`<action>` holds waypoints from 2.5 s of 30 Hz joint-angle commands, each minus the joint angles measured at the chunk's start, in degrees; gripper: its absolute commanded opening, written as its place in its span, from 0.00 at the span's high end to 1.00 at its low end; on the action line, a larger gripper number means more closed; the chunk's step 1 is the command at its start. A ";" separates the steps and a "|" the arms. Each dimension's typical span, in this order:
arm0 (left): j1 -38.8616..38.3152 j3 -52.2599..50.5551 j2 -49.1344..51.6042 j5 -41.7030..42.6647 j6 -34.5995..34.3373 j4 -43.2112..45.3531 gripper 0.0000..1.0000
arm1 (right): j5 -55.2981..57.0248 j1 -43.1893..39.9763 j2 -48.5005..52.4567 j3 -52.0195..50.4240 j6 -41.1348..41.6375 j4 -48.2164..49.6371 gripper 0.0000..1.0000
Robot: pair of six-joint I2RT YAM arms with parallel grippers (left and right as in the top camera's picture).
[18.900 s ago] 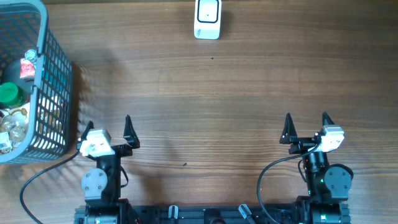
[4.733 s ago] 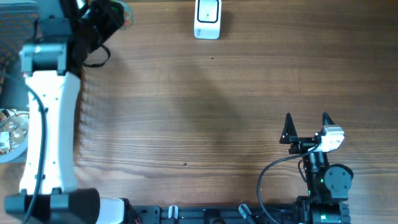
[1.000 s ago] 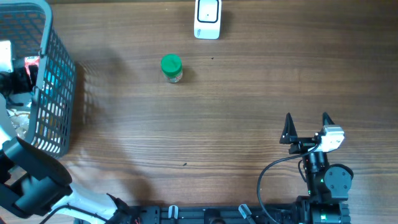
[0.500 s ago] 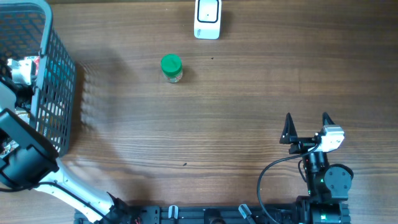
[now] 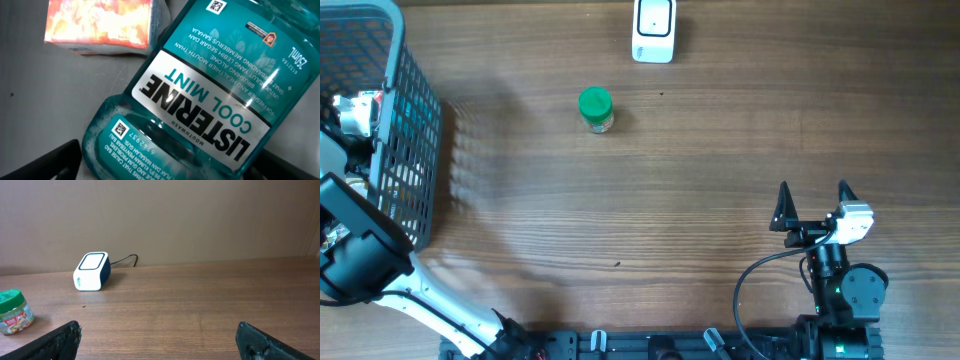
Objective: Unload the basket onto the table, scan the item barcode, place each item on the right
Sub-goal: 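Grasp the teal Listerine Cool Mint bottle with the left gripper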
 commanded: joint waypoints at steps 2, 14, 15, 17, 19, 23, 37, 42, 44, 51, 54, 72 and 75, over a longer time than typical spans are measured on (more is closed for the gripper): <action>0.15 -0.26 1.11 -0.15 0.63 0.07 0.23 | 0.59 -0.17 0.00 0.00 -0.33 0.17 0.00; 0.15 -0.24 1.09 0.09 -1.53 -0.02 0.46 | 0.59 -0.17 0.00 -0.02 -0.33 0.17 0.00; 0.13 -0.24 1.09 0.07 -1.70 -0.07 0.47 | 0.59 -0.17 0.00 0.00 -0.35 0.17 0.00; 0.15 -0.24 1.03 0.09 -2.64 -0.17 0.48 | 0.59 -0.17 0.00 0.00 -0.35 0.17 0.00; 0.15 -0.24 1.01 0.07 -2.84 -0.20 0.48 | 0.59 -0.17 0.00 -0.02 -0.35 0.17 0.00; 0.15 -0.24 1.01 0.07 -2.82 -0.57 0.22 | 0.59 -0.17 0.00 -0.02 -0.33 0.17 0.00; 0.15 -0.26 1.03 0.50 -16.85 -3.21 0.00 | 0.59 -0.17 0.00 0.00 -0.33 0.17 0.00; 0.09 -0.26 1.07 2.40 -12.61 -5.84 0.06 | 0.59 -0.17 0.00 0.00 -0.33 0.20 0.00; 0.09 -0.26 1.16 3.06 -12.35 -5.49 0.04 | 0.59 -0.17 0.00 0.00 -0.33 0.17 0.00; 0.09 -0.57 2.86 3.93 -3.10 -3.58 0.00 | 0.59 -0.17 0.00 -0.02 -0.33 0.17 0.00; 0.09 -0.57 4.04 3.98 1.11 -2.49 0.00 | 0.59 -0.17 0.00 0.00 -0.33 0.17 0.00; 0.15 -0.57 4.79 11.52 13.07 2.16 0.11 | 0.59 -0.17 0.00 0.00 -0.35 0.17 0.00; 0.15 -0.59 4.92 11.52 13.03 1.64 0.17 | 0.59 -0.17 0.00 -0.02 -0.35 0.17 0.00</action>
